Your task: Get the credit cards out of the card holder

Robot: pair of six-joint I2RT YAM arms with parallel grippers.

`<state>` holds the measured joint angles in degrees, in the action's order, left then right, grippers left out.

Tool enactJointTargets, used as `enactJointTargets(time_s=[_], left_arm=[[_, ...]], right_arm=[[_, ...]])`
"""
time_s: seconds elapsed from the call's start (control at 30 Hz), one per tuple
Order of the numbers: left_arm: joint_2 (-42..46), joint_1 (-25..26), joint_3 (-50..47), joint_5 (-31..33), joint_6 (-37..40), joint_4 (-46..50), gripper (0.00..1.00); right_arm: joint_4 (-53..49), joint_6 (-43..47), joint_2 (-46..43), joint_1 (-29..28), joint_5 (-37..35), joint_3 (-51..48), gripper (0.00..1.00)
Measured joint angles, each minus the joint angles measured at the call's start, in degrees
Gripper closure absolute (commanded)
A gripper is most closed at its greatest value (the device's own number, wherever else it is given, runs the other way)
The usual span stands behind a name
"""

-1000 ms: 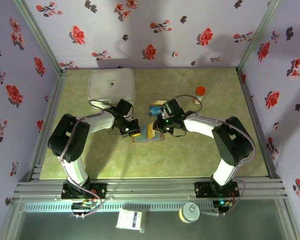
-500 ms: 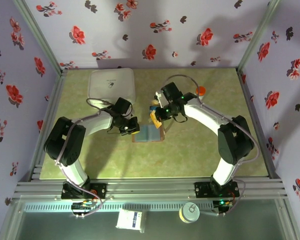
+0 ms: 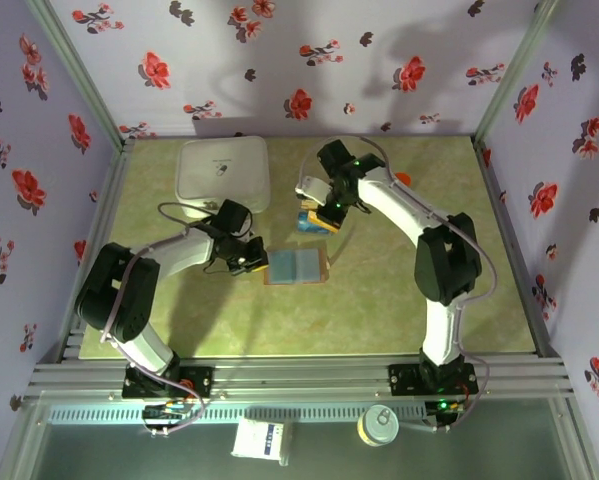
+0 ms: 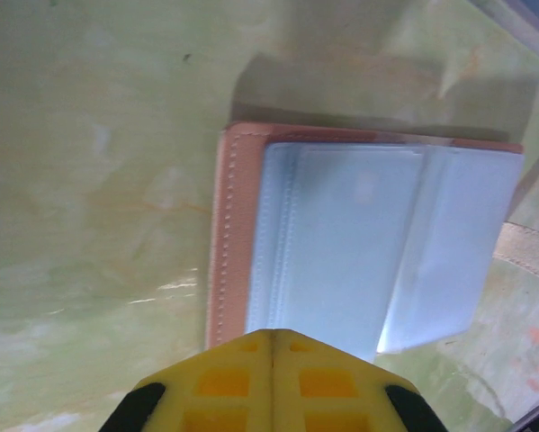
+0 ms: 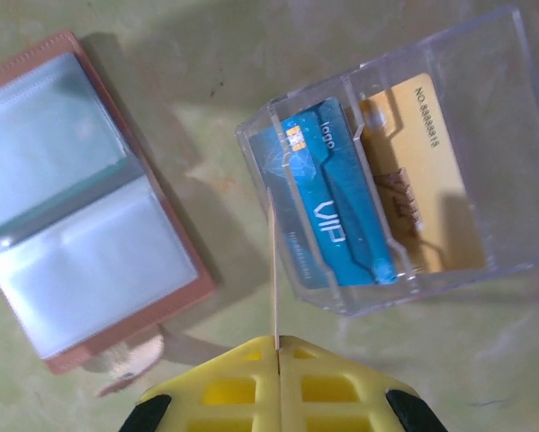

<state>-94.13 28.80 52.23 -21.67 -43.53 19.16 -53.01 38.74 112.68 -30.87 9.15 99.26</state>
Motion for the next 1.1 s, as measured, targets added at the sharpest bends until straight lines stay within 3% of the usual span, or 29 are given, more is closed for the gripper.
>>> enactJointTargets(time_s=[0.23,0.5,1.0,1.1], left_arm=[[0.0,-0.3,-0.9,0.1,0.0,0.0,0.98],[0.0,-0.7,-0.9,0.1,0.0,0.2,0.98],[-0.6,-0.8,1.6,0.1,0.0,1.7,0.98],[-0.6,-0.9,1.8,0.2,0.0,2.1,0.98]], right_arm=[[-6.8,10.0,9.4,2.0,0.4,13.9,1.00],[-12.4,15.1,16.7,3.5,1.4,26.1,1.00],[-12.9,16.8,20.4,3.6,3.8,30.4,1.00],[-12.9,16.8,21.0,3.6,4.3,30.4,0.93]])
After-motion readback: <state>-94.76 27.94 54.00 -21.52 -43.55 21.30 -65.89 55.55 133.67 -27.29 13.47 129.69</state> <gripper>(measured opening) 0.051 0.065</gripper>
